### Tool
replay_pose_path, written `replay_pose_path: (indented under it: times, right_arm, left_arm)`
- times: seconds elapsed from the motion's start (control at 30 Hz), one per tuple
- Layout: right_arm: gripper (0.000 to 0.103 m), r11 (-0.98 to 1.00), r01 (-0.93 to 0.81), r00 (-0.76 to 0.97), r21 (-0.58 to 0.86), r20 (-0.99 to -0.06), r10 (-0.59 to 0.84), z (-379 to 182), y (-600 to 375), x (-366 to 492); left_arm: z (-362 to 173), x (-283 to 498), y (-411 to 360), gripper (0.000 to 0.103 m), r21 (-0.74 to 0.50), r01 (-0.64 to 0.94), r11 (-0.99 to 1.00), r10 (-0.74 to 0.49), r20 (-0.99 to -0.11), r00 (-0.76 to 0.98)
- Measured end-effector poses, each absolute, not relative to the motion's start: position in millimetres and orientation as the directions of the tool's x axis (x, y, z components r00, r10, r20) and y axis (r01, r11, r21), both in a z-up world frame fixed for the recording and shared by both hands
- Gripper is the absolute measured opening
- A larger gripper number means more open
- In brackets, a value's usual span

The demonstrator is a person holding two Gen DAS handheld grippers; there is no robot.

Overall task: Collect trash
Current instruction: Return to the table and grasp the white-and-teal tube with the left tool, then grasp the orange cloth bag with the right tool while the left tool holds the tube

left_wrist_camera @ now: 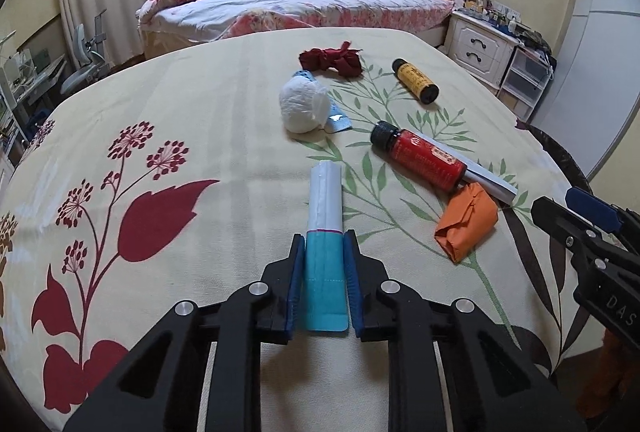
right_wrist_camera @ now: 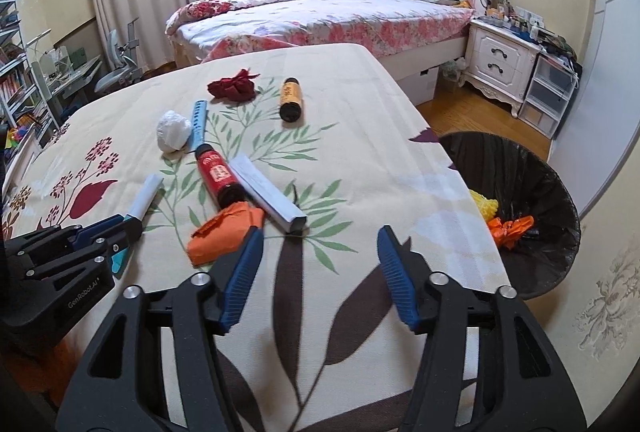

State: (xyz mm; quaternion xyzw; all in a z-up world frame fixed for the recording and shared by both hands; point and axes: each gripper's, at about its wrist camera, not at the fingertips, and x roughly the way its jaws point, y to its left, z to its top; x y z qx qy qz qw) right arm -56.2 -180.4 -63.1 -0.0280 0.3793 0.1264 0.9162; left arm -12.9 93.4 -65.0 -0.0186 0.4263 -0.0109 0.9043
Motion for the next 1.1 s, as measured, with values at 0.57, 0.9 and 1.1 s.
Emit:
replay_pose_path:
  times: [0.57, 0.9, 1.1]
  right_arm:
    - [0.06, 0.928, -0.367, 0.584, 0.063, -0.761, 0.282, -80.5, -131.8, -49.7]
    - [0.06, 0.923, -0.385, 0.599, -0.014, -0.765, 0.238, -85.8, -116.4, -48.2]
    - [0.053, 0.92, -0.392, 0.602, -0.015, -0.76, 0.244, -85.8, -116.8, -50.8]
  left_arm:
    - [-54.1, -19.6, 145.5, 0.021, -0.064, -0.104, 0.993, 0.022, -0.747, 0.664]
    - [-57.0, -18.0, 153.9, 0.021, -0.079, -0.115, 0.99, 0.017, -0.751, 0.66]
    - [-57.6, -17.8, 154.2, 0.021, -0.076, -0.113, 0.991, 0.018, -0.749, 0.663]
